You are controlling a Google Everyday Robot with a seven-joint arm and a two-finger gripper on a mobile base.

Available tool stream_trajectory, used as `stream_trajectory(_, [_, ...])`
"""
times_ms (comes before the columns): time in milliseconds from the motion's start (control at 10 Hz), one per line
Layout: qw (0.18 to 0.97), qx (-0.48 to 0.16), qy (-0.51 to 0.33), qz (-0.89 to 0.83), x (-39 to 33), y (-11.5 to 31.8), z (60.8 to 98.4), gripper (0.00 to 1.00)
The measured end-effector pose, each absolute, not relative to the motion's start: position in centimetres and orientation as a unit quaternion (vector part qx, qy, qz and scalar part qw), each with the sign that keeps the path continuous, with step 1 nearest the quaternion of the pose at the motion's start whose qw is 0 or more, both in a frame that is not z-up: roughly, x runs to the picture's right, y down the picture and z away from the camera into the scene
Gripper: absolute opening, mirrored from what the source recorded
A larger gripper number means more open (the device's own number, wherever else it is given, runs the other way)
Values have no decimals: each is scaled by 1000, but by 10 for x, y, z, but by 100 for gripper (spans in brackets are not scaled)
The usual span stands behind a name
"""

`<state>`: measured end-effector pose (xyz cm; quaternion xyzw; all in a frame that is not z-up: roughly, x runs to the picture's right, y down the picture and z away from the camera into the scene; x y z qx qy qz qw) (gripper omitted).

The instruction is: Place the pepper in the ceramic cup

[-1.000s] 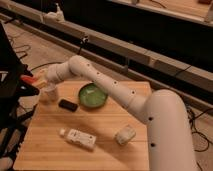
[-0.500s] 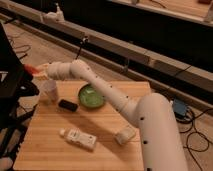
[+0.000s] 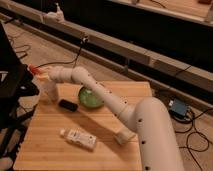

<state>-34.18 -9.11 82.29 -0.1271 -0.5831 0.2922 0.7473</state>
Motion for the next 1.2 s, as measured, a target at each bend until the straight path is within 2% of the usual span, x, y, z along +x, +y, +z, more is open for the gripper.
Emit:
stream_trajectory(500, [750,-114,-571,314,-329,-83,841,77])
stream_trajectory(600, [746,-117,-573,317,-328,-81,839,80])
stream_trajectory(1200, [747,-116,-574,315,-328,-81,839,80])
